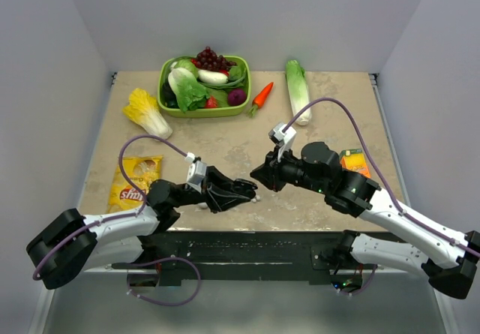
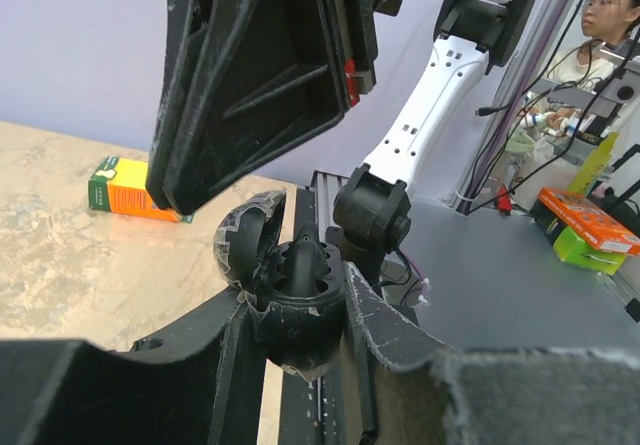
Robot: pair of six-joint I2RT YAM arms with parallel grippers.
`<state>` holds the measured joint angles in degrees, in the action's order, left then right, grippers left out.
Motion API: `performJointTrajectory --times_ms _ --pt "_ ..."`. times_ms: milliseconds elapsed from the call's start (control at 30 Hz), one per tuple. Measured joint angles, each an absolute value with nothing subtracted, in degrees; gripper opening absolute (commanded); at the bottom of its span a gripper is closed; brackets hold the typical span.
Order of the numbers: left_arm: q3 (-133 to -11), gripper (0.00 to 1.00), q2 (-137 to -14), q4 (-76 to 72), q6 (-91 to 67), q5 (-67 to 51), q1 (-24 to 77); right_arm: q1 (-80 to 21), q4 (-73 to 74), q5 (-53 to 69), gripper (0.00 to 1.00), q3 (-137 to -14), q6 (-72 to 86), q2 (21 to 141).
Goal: Insert the wireless bluetooth earbuds into the charging case
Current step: Close the charging case.
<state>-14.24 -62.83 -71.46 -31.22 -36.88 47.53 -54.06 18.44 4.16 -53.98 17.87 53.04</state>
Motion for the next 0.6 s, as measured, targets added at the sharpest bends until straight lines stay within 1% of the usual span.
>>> performJointTrajectory --times_ms 500,600 --pt "-15.3 0.00 -64.5 -71.4 -30.8 -35.6 47.5 -54.3 18.4 9.6 0.18 -53.8 17.8 52.6" --pt "-15.4 0.00 -64.6 -71.4 -30.8 -35.2 47.5 -54.4 18.5 8.4 0.30 -53.1 18.4 51.7"
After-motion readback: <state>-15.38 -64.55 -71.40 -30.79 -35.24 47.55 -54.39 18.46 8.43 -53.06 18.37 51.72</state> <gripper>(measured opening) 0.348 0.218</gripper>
